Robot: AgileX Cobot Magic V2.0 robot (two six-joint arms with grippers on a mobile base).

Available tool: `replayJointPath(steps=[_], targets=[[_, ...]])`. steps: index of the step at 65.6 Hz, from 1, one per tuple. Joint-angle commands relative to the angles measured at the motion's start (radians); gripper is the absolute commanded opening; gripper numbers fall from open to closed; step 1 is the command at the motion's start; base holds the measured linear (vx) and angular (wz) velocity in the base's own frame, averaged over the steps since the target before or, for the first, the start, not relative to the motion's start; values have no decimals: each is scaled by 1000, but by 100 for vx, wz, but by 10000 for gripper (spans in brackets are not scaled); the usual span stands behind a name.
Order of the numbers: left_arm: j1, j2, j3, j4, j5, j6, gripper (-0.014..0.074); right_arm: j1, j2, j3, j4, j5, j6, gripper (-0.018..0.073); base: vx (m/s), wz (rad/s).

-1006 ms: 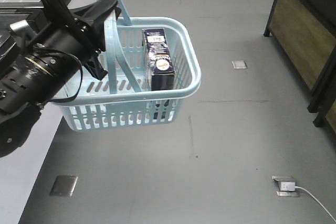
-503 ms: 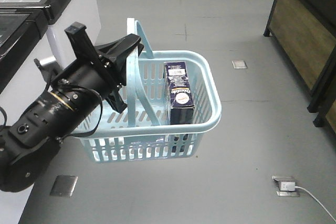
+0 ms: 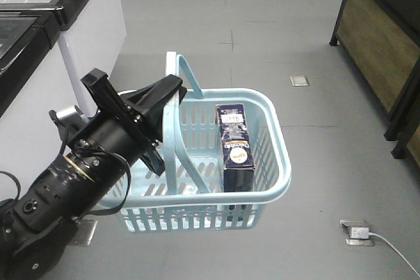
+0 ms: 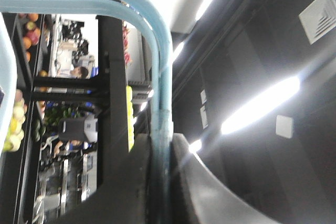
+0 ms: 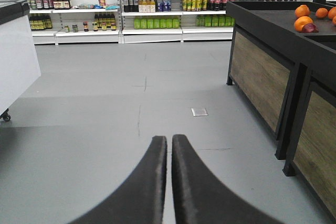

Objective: Left arm holds basket, right arm returns cookies
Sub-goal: 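Swing the held basket in front of the robot with the left gripper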

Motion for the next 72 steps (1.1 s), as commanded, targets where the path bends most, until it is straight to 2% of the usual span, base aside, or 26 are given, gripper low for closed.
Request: replayJointPath(steps=[1,23,52,64,72], targets=[[-26,-44,-26,-7,-141,-7,-3,-1,-13,18,-3,-72,-6,-9,0,0],[-73,-44,-24,-7,-143,12,-3,-1,-13,18,-3,-72,-6,-9,0,0],[-74,-106,113,-14,-209,4,-3,-1,-13,18,-3,-72,-6,-9,0,0],[-135,-114,113,-25,-212,1,-3,-1,-13,18,-3,-72,-6,-9,0,0],[-179,-114,113,-75,-218,42,-3,-1,-13,18,-3,-70,-6,-9,0,0]])
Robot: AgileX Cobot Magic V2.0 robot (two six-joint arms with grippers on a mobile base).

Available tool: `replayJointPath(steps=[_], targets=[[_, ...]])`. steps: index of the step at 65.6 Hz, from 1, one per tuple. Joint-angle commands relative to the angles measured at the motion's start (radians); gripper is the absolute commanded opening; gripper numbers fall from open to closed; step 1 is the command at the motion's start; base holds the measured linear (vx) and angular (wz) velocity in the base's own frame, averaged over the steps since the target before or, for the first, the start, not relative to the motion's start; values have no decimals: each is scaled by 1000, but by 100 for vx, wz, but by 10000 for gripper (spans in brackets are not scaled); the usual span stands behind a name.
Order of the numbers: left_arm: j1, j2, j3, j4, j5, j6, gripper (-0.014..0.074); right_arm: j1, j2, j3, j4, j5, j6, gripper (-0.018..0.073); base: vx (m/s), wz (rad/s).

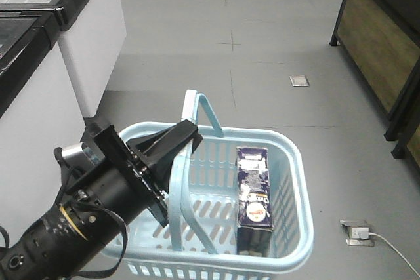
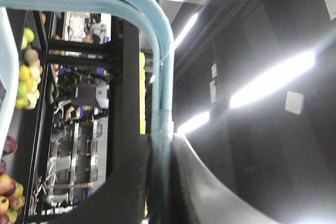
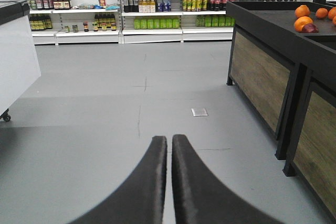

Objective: Left arm holds basket, right arm returns cookies
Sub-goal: 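Swing the held basket in front of the robot with the left gripper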

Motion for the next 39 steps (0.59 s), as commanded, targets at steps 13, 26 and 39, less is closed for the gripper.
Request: replayJointPath(steps=[13,26,39], targets=[[-75,-40,-29,-160,-235,98,-3,-1,-13,18,-3,-70,-6,-9,0,0],[-124,-40,-29,-225,-249,147,-3,-1,-13,18,-3,-70,-6,-9,0,0],[-175,-40,-29,-303,-264,192,-3,-1,-13,18,-3,-70,-6,-9,0,0]])
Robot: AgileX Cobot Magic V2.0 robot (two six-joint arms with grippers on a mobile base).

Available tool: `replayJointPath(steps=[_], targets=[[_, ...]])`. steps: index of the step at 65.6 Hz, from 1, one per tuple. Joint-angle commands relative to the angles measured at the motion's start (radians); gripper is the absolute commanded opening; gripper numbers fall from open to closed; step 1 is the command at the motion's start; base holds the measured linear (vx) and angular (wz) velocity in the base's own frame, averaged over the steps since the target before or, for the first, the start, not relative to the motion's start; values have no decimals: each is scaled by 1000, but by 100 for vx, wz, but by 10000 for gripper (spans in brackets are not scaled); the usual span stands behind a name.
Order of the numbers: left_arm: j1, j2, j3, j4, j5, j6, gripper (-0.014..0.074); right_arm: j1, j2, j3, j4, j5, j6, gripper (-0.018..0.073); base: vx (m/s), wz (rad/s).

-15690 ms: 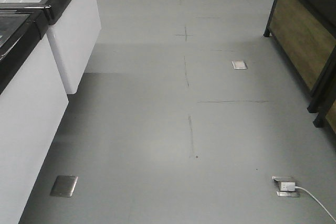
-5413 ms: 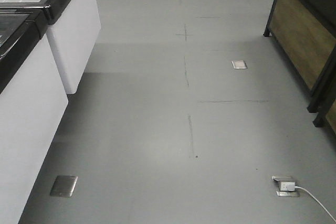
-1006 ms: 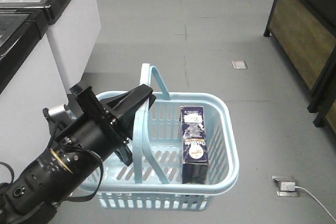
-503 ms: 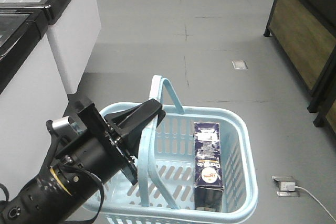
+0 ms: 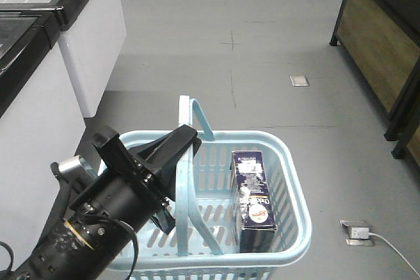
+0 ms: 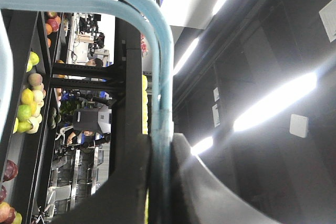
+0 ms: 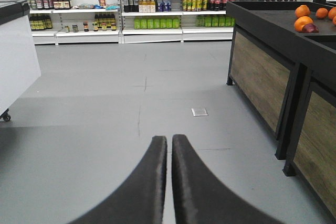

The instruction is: Left arm holds basket, right arm returns cookies

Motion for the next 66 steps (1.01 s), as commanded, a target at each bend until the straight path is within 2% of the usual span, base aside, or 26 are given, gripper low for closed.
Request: replayJointPath(steps=[1,11,40,66], targets=[[-26,-40,-29,-20,-260,15,-3,-1,-13,18,-3,-70,-6,-9,0,0],[-45,-38,-29,-22,-280,38,-3,-1,-13,18,-3,-70,-6,-9,0,0],[-104,-38,-29,-58,-280,39,-3,-1,-13,18,-3,-71,-6,-9,0,0],[-104,-38,-29,-63,-280,39,-3,-1,-13,18,-3,-71,-6,-9,0,0]])
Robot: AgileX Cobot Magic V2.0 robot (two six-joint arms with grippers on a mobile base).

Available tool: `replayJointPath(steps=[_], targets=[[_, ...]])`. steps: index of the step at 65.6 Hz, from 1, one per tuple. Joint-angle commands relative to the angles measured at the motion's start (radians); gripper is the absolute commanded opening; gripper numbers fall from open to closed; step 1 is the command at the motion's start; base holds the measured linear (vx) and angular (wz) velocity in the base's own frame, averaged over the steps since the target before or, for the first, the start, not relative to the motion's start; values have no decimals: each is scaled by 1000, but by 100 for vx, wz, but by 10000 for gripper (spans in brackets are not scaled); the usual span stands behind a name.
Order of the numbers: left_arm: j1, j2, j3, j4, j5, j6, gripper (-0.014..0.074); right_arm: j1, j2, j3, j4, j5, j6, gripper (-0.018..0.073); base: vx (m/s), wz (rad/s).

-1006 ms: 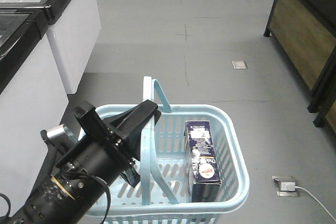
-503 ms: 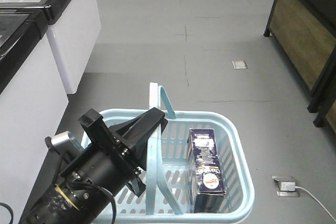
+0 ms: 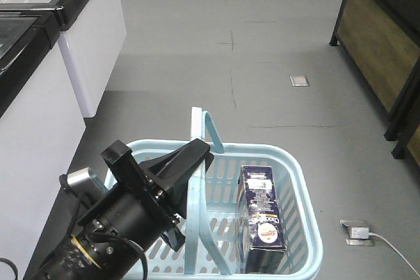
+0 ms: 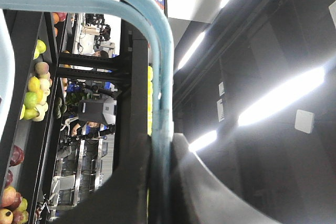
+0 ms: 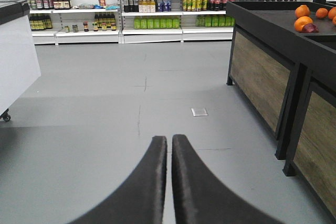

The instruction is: Left arm holds basket, right arm returns cookies

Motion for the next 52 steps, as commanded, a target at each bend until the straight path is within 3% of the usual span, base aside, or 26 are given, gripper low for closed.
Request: replayJointPath(steps=[1,52], targets=[[-7,-38,-29,15,-280,-4,-3,-1,-13,18,-3,-71,-6,-9,0,0],[-7,-38,-29,15,-280,-4,-3,-1,-13,18,-3,-70,-6,-9,0,0]])
